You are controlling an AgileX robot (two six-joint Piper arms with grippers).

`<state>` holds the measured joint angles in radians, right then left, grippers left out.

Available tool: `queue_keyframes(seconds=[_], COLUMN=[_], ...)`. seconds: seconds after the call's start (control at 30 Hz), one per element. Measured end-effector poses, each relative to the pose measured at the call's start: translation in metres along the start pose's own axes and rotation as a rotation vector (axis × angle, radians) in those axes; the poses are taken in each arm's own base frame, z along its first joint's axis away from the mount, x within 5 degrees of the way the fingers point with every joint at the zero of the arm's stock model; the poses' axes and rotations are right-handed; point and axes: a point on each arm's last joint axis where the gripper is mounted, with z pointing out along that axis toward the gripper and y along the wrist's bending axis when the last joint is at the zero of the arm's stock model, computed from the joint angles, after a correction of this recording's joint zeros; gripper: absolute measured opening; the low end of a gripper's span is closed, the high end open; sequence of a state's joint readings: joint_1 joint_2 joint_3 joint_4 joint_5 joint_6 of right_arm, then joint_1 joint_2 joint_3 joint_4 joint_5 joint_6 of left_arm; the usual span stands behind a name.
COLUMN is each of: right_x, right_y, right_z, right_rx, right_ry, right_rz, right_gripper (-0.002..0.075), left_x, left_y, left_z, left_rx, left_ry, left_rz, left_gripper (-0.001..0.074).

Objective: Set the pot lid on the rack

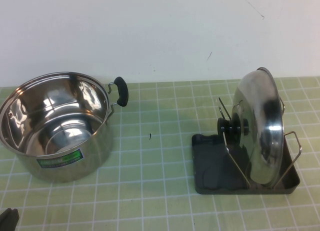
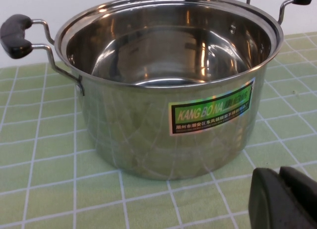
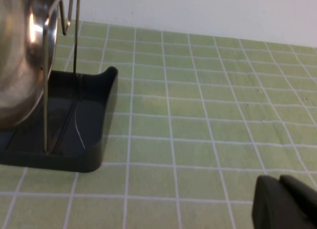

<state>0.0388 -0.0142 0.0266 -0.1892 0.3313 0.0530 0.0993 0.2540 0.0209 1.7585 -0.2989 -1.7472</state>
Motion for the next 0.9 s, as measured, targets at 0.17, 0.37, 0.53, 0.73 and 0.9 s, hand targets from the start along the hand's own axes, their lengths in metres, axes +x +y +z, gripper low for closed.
queue_keyframes(seconds=[0.17, 0.37, 0.53, 0.73, 0.9], right_x=[0.0003, 0.0008, 0.0011, 0.0011, 0.0011], right_y=[-0.0008, -0.002, -0.0022, -0.0022, -0.0023], right_z=[0.0, 0.0, 0.0, 0.0, 0.0], right_rx=[0.007, 0.019, 0.021, 0.021, 0.022], right_ry=[0.003, 0.009, 0.012, 0.012, 0.012], right_rz=[-0.025, -0.076, -0.079, -0.079, -0.081], right_gripper=[-0.0001, -0.0001, -0.0001, -0.0001, -0.0001], left_x=[0.0, 0.0, 0.0, 0.0, 0.0], left_y=[0.0, 0.0, 0.0, 0.0, 0.0], left_z=[0.0, 0.0, 0.0, 0.0, 0.0], left_rx=[0.0, 0.0, 0.0, 0.0, 0.0], left_ry=[0.0, 0.0, 0.0, 0.0, 0.0], left_rz=[0.007, 0.009, 0.011, 0.02, 0.02], left_gripper=[0.0, 0.0, -0.0001, -0.0002, -0.0001])
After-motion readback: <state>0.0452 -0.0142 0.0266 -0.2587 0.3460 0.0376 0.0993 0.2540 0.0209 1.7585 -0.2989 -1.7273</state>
